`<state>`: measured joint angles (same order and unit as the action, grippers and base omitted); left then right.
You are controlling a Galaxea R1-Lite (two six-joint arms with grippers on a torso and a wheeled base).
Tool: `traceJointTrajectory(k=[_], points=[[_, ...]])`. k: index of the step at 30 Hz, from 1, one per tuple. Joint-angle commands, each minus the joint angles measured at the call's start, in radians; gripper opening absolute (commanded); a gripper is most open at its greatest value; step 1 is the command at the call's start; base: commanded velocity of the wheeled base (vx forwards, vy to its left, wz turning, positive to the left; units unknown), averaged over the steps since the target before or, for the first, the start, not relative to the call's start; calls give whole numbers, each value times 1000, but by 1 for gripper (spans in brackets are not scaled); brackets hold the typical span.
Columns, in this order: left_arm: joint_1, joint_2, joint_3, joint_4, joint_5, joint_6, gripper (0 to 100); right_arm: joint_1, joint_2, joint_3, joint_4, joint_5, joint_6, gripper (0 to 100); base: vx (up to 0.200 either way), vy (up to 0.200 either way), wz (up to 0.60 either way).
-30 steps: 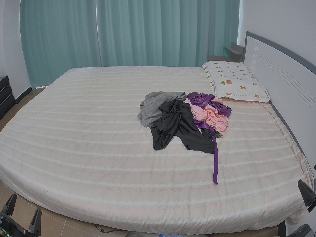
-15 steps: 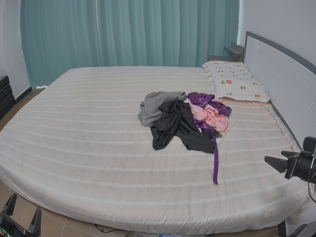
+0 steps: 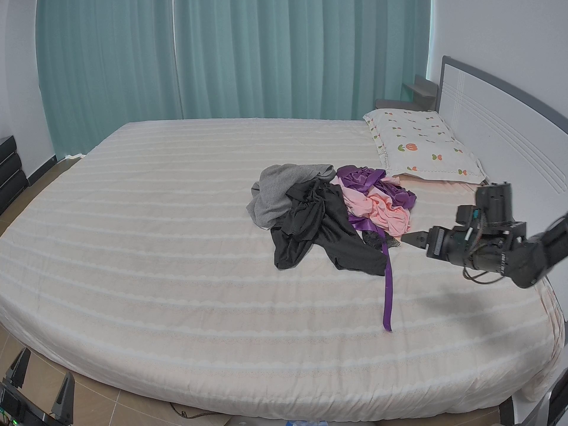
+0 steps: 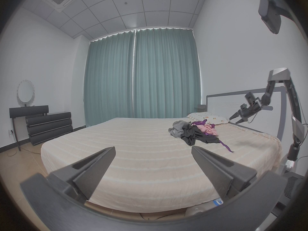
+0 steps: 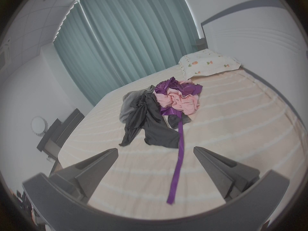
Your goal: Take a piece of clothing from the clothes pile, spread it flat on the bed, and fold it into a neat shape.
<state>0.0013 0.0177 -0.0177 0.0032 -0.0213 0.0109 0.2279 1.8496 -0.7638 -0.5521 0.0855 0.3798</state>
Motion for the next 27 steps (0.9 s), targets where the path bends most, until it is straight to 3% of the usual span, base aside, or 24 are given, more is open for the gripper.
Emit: traceJointTrajectory(k=[1, 11, 14, 17, 27], points=[[0, -12, 18, 0, 0, 0, 100, 47, 574, -496, 18, -40, 157, 100, 0, 0, 0], [0, -12, 18, 0, 0, 0, 100, 62, 691, -669, 118, -49, 195, 100, 0, 0, 0], [0, -12, 18, 0, 0, 0, 100, 48, 698, -701, 149, -81, 200, 100, 0, 0, 0], [0, -12, 18, 0, 0, 0, 100, 41, 692, -709, 169, -109, 200, 100, 0, 0, 0], [0, -12, 18, 0, 0, 0, 100, 31, 700, -707, 162, -110, 206, 100, 0, 0, 0]])
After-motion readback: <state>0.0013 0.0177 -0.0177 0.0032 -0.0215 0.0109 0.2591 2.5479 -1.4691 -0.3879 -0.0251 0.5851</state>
